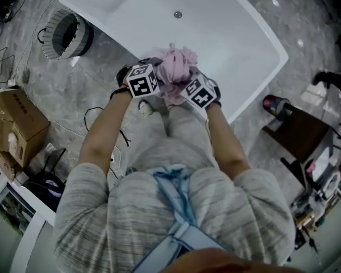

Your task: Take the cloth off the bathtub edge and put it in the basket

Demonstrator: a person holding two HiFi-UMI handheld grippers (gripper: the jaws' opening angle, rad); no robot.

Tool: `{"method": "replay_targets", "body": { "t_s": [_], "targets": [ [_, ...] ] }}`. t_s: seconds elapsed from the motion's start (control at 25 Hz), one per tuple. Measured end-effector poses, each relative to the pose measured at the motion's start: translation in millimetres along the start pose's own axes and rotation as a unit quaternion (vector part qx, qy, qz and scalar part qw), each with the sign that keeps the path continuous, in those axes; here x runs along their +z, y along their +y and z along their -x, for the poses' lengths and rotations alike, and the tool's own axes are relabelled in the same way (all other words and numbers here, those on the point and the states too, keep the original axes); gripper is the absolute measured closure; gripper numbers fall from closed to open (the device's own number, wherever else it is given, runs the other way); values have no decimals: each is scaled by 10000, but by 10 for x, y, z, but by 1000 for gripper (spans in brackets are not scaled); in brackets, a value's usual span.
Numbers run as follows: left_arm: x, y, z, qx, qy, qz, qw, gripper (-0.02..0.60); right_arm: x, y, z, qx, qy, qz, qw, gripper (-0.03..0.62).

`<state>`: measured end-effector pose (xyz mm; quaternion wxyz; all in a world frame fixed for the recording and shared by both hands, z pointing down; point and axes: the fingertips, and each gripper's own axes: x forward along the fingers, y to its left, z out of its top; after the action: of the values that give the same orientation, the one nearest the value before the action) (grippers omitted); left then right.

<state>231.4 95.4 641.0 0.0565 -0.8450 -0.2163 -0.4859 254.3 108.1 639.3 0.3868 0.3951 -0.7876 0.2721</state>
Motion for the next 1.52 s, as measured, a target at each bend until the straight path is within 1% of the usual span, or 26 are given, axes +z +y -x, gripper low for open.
{"method": "replay_targets", "body": {
  "t_s": [0.16,0.28,0.44,0.56,0.68,0.84,0.92,1.04,1.16,1.36,1.52],
  "targets": [
    [-44,70,395,422,-104,318,9985,350,402,58,102,121,-57,547,9984,479],
    [-108,103,694,752,-137,598,9953,350,707,130,158,216,-91,972,9950,480],
    [-250,105,1072,1167,-178,956,9884,350,1091,284,184,315,-265,1405,9892,485],
    [-384,83,1345,1509,-226,1228,9806,350,1365,435,179,407,-412,1705,9836,488],
    [-536,49,1616,1903,-323,1575,9685,350,1632,607,141,564,-546,2110,9743,490],
    [-758,-42,1923,2378,-458,2025,9489,350,1915,849,81,781,-666,2475,9634,496],
    [-865,-109,2060,2576,-496,2204,9395,350,2042,990,56,904,-705,2699,9560,496],
    [-1011,-215,2237,2814,-518,2432,9268,350,2191,1194,15,1073,-756,2979,9455,496],
    [-1162,-307,2403,3025,-549,2660,9136,350,2336,1374,-21,1214,-784,3166,9375,499],
    [-1398,-491,2684,3383,-674,2993,8896,350,2577,1706,-64,1449,-847,3508,9213,500],
    [-1589,-641,2814,3553,-744,3195,8753,350,2703,1962,-132,1575,-851,3780,9083,500]
  ]
}}
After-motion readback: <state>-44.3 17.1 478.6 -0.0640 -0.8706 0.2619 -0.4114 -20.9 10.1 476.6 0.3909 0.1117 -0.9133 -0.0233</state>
